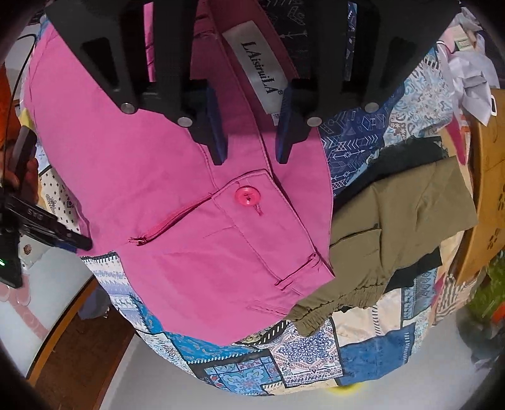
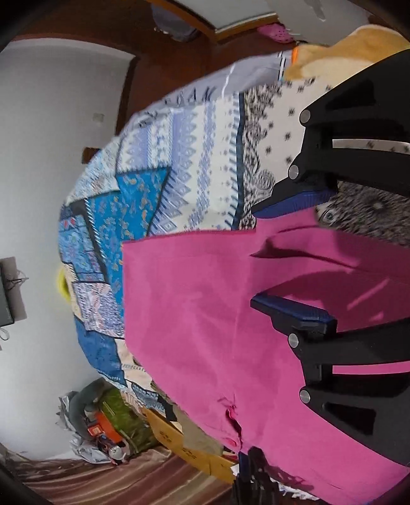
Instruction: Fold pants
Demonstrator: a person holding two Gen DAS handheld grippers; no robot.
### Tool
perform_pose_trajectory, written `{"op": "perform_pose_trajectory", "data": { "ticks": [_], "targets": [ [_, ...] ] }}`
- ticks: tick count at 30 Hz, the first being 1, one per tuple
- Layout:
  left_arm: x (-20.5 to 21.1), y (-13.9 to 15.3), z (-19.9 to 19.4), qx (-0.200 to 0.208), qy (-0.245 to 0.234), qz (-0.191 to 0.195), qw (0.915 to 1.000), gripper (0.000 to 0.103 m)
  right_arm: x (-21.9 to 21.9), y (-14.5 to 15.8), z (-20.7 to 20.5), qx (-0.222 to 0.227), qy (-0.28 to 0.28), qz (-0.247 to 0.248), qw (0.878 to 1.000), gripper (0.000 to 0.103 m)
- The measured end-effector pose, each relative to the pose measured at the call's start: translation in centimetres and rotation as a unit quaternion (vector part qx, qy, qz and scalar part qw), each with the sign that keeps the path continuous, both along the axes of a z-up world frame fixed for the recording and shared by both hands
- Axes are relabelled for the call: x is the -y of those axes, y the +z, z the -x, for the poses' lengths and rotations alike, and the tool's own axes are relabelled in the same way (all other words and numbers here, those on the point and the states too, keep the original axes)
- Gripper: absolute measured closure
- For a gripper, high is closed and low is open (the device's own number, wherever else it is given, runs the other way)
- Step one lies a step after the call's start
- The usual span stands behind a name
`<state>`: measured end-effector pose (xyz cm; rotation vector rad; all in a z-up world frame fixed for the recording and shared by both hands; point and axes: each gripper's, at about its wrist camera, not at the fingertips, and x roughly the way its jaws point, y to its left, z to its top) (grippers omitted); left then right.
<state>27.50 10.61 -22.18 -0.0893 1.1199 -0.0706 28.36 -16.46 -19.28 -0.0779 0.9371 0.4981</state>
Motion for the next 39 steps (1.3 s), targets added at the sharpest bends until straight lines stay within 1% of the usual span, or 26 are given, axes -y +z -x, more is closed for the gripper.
{"op": "perform_pose_trajectory", "data": {
  "ticks": [1, 2, 3, 6, 7, 9, 11, 13, 16, 18, 19, 20, 22, 24, 26, 28, 31, 34, 35, 36, 37, 38, 39],
  "targets": [
    [0.0, 0.0, 0.0, 0.002, -0.001, -0.003, 1.0, 0.068, -0.3, -0.6, -0.5, -0.015, 0.004, -0.002, 1.0, 0.065],
    [-0.1, -0.1, 0.0, 0.004, -0.001, -0.005, 1.0, 0.068, -0.4, -0.9, -0.4, -0.023, 0.008, -0.006, 1.0, 0.083],
    [-0.1, -0.1, 0.1, 0.005, 0.0, -0.007, 1.0, 0.068, -0.6, -1.5, -0.8, -0.032, 0.009, -0.004, 0.999, 0.095],
    [-0.5, -0.4, 0.1, 0.01, 0.002, -0.003, 0.9999, 0.068, -1.1, -2.6, -0.7, -0.031, 0.016, 0.019, 0.999, 0.099],
    [-0.6, -0.5, 0.1, 0.01, 0.003, -0.002, 0.9999, 0.067, -1.4, -3.0, -0.7, -0.028, 0.017, 0.036, 0.999, 0.101],
    [-0.8, -0.6, 0.2, 0.013, 0.004, -0.004, 0.9999, 0.064, -1.4, -3.8, -0.6, -0.028, 0.017, 0.055, 0.998, 0.101],
    [-0.9, -0.6, 0.3, 0.014, 0.006, -0.009, 0.9998, 0.062, -1.0, -4.3, -0.8, -0.026, 0.004, 0.067, 0.997, 0.101],
    [-1.1, -0.4, 0.4, 0.013, 0.006, -0.009, 0.9999, 0.062, -0.2, -4.6, -1.1, -0.038, -0.009, 0.063, 0.997, 0.101],
    [-1.2, 0.2, 0.6, 0.013, 0.005, -0.014, 0.9998, 0.062, 0.7, -3.9, -0.7, -0.047, -0.009, 0.056, 0.997, 0.101],
    [-1.6, 1.0, 0.7, 0.021, 0.011, -0.026, 0.9994, 0.062, 1.5, -3.0, -0.3, -0.045, -0.007, 0.046, 0.998, 0.1],
    [-1.9, 1.3, 0.6, 0.024, 0.012, -0.025, 0.9993, 0.062, 2.0, -2.5, 0.0, -0.043, -0.009, 0.042, 0.998, 0.099],
    [-2.2, 1.7, 0.4, 0.027, 0.016, -0.02, 0.9993, 0.062, 2.1, -2.1, 0.3, -0.041, -0.01, 0.039, 0.998, 0.097],
    [-2.7, 2.1, -0.4, 0.03, 0.025, -0.005, 0.9992, 0.062, 3.1, -1.1, 0.5, -0.035, -0.018, 0.022, 0.999, 0.087],
    [-3.0, 2.4, -1.4, 0.029, 0.028, 0.01, 0.9991, 0.061, 3.5, -0.4, 0.4, -0.026, -0.03, 0.006, 0.999, 0.066],
    [-2.8, 2.1, -2.6, 0.023, 0.026, 0.014, 0.9993, 0.06, 4.0, 0.0, 0.0, -0.017, -0.043, -0.008, 0.999, 0.058],
    [-2.6, 1.4, -3.7, 0.012, 0.024, 0.016, 0.9995, 0.059, 4.1, -0.2, -0.4, -0.019, -0.054, -0.014, 0.998, 0.058],
    [-2.4, -0.5, -5.2, -0.021, 0.016, 0.046, 0.9986, 0.055, 3.8, -1.6, -1.8, -0.047, -0.06, -0.026, 0.997, 0.058],
    [-2.2, -1.1, -5.6, -0.024, 0.015, 0.062, 0.9977, 0.052, 2.9, -3.8, -2.4, -0.082, -0.047, -0.018, 0.995, 0.058],
    [-2.1, -1.1, -5.6, -0.024, 0.013, 0.062, 0.9977, 0.053, 2.8, -4.3, -2.4, -0.088, -0.043, -0.014, 0.995, 0.058],
    [-2.0, -1.2, -5.6, -0.022, 0.012, 0.06, 0.9979, 0.061, 2.6, -4.8, -2.3, -0.091, -0.041, -0.013, 0.995, 0.058],
    [-1.9, -1.1, -5.5, -0.017, 0.009, 0.06, 0.998, 0.067, 2.7, -5.2, -2.4, -0.093, -0.042, -0.021, 0.995, 0.06],
    [-1.7, -1.0, -5.4, -0.012, 0.011, 0.049, 0.9987, 0.073, 2.8, -5.4, -2.4, -0.097, -0.042, -0.032, 0.994, 0.069],
    [-1.6, -0.9, -5.4, -0.01, 0.012, 0.037, 0.9992, 0.083, 2.9, -5.5, -2.5, -0.106, -0.039, -0.043, 0.993, 0.077]
  ]
}}
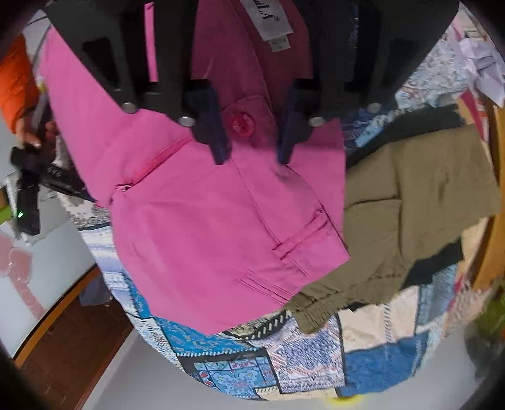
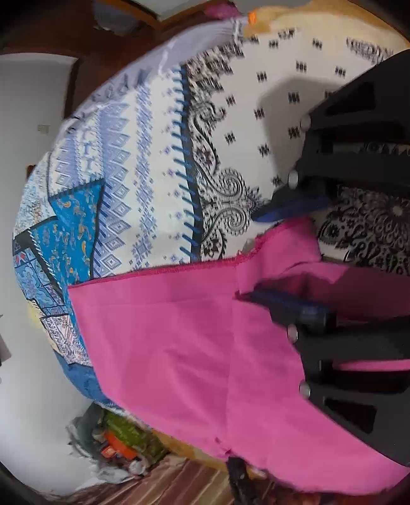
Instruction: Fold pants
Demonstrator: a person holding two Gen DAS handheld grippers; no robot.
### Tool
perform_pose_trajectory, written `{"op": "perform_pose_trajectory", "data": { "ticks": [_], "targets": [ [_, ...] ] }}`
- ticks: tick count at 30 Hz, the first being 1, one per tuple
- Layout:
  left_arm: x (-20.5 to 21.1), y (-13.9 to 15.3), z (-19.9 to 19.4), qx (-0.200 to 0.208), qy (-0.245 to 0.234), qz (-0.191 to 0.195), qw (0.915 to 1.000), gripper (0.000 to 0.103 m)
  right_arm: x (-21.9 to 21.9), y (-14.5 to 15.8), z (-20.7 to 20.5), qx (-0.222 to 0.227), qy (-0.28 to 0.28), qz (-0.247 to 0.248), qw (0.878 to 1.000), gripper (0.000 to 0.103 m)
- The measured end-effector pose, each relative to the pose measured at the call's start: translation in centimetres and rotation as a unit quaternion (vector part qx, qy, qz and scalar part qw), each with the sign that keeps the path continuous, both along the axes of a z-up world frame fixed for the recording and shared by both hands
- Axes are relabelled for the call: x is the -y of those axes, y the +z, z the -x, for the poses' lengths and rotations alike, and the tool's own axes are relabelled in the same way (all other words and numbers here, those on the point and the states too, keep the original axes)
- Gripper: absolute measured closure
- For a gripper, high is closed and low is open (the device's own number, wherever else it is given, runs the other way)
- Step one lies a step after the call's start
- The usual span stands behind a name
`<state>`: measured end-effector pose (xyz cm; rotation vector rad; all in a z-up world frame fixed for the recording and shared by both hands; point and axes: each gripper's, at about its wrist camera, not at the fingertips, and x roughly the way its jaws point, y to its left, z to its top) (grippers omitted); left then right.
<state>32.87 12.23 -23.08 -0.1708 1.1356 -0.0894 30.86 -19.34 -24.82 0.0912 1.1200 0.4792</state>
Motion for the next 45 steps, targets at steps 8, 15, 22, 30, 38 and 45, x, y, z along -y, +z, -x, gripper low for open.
{"op": "perform_pose_trajectory", "data": {
  "ticks": [8, 15, 22, 30, 38, 45],
  "targets": [
    [0.8, -0.8, 0.3, 0.019, 0.034, -0.073, 0.9966, 0.093, -0.9, -0.4, 0.5, 0.031, 0.018, 0.048, 0.998, 0.094],
    [0.5, -1.1, 0.2, 0.012, 0.06, -0.108, 0.9923, 0.09, -1.2, -0.5, 0.8, 0.035, 0.016, 0.069, 0.997, 0.096],
    [0.3, 0.4, 1.5, 0.018, 0.042, -0.127, 0.9909, 0.072, -1.5, 0.4, 0.7, 0.037, 0.008, 0.087, 0.996, 0.095],
    [-4.5, 4.4, 2.7, 0.055, 0.083, -0.108, 0.9891, 0.042, 0.9, 4.1, 1.1, 0.062, -0.017, 0.106, 0.992, 0.091],
    [-7.1, 5.5, -0.7, 0.081, 0.11, -0.105, 0.9849, 0.02, 0.5, 10.5, 0.0, 0.147, -0.041, 0.045, 0.987, 0.026],
    [-7.3, 1.9, -5.0, 0.044, 0.099, -0.085, 0.9905, 0.02, -2.6, 10.8, -3.6, 0.173, -0.022, 0.042, 0.984, 0.021]
  ]
}}
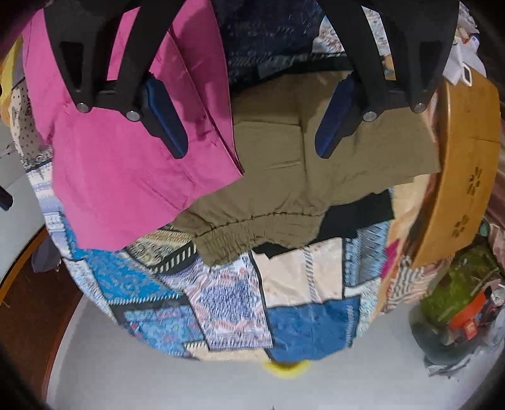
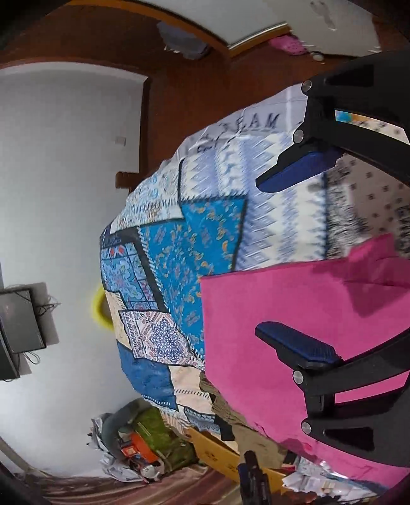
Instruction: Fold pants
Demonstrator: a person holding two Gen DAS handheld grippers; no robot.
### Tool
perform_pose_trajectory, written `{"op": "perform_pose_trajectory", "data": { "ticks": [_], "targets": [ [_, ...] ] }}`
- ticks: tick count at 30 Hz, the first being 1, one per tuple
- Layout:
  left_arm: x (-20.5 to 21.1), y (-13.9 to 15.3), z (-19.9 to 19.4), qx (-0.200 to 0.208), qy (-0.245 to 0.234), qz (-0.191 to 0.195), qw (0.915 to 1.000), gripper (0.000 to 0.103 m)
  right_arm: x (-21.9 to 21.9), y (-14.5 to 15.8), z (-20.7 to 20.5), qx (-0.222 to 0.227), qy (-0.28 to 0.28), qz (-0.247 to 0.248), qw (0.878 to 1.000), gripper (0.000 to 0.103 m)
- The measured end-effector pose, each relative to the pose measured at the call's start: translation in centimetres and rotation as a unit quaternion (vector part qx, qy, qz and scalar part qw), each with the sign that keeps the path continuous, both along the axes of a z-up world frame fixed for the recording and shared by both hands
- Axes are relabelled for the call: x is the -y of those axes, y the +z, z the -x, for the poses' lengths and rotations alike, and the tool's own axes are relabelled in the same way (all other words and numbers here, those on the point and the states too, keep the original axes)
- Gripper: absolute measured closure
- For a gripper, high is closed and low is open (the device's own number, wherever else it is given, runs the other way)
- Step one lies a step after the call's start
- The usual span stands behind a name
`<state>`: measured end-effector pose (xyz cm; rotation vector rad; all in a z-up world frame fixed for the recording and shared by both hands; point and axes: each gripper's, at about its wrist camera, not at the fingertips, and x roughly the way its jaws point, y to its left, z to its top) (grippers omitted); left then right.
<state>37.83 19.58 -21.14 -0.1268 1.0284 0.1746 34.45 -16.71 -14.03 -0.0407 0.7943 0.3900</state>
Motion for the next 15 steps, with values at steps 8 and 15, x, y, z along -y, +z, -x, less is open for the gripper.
{"op": "perform_pose_trajectory", "data": {
  "ticks": [8, 15],
  "targets": [
    [-0.7, -4.3, -2.7, -0.038, -0.005, 0.04, 0.9985, 0.02, -2.9, -3.5, -4.4, -0.041, 0.034, 0.023, 0.998, 0.022],
    [-1.4, -5.9, -3.5, -0.037, -0.035, 0.115, 0.9921, 0.033, -5.3, -5.4, -7.6, -0.049, 0.056, 0.036, 0.997, 0.028]
  ]
}}
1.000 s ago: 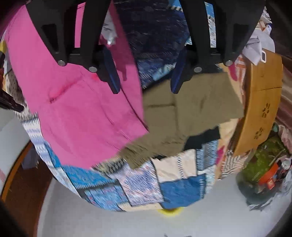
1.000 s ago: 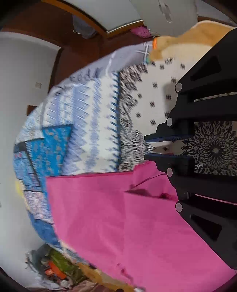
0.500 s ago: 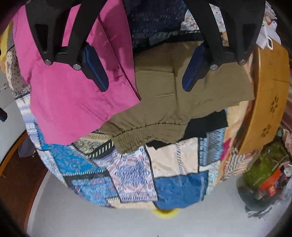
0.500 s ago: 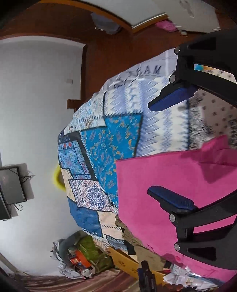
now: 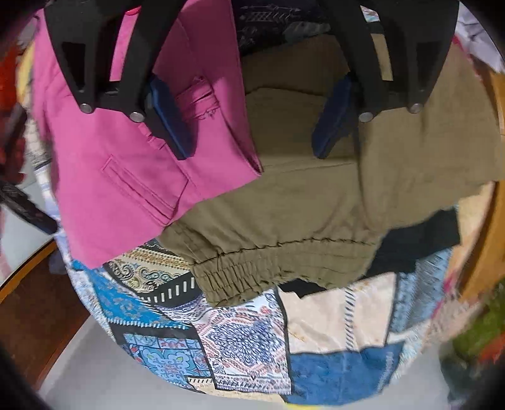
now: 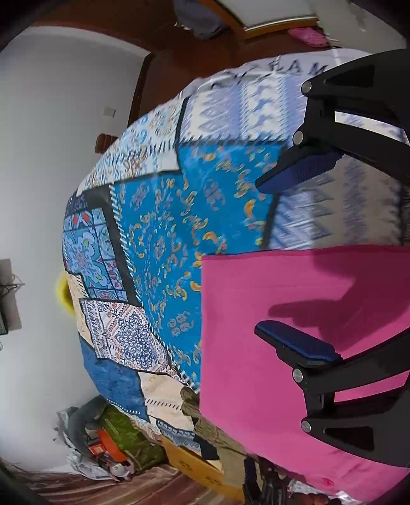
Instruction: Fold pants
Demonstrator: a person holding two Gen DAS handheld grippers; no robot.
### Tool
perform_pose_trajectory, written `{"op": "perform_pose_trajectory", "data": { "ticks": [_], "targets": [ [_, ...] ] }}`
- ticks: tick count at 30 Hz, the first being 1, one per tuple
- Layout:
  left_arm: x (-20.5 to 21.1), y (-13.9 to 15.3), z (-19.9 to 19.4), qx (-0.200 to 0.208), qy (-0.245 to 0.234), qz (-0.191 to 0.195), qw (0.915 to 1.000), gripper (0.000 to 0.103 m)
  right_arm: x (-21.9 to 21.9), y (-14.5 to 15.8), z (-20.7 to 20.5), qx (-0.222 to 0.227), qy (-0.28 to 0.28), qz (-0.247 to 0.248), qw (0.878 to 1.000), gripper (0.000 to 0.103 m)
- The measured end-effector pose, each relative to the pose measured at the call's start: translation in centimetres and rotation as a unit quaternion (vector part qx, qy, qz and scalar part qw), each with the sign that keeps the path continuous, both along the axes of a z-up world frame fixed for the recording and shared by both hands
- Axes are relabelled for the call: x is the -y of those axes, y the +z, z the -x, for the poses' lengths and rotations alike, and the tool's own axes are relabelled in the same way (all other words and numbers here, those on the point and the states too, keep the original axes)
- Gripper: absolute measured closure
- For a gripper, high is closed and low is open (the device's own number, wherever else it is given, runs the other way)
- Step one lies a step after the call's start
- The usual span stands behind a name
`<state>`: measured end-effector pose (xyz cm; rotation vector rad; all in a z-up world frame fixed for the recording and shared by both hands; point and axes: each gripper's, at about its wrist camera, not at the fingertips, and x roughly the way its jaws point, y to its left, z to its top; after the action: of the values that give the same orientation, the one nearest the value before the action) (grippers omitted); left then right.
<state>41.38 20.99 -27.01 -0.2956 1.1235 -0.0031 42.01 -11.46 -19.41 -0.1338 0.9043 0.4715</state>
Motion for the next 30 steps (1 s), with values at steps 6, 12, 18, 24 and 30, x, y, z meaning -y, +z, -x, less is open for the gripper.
{"op": "perform_pose_trajectory", "data": {
  "ticks": [6, 12, 18, 24, 30],
  "targets": [
    [0.9, 0.5, 0.1, 0.019, -0.025, 0.021, 0.9993, 0.069, -1.2, -1.3, -2.4, -0.018, -0.002, -0.028, 0.999, 0.045],
    [2.8, 0.9, 0.0, 0.032, -0.026, -0.065, 0.997, 0.095, -1.8, -1.2, -2.3, -0.016, -0.002, -0.053, 0.998, 0.082],
    [2.9, 2.5, 0.5, 0.051, -0.02, -0.097, 0.9938, 0.1, -1.5, 0.4, -1.6, 0.01, -0.002, -0.048, 0.999, 0.1],
    [2.8, 9.1, 2.5, 0.115, -0.01, -0.106, 0.9877, 0.1, -0.5, 5.9, 0.4, 0.068, -0.002, -0.063, 0.996, 0.1],
    [4.8, 15.4, 5.6, 0.182, -0.024, -0.127, 0.9749, 0.1, 1.3, 12.6, 4.4, 0.125, -0.012, -0.114, 0.985, 0.1]
  ]
}}
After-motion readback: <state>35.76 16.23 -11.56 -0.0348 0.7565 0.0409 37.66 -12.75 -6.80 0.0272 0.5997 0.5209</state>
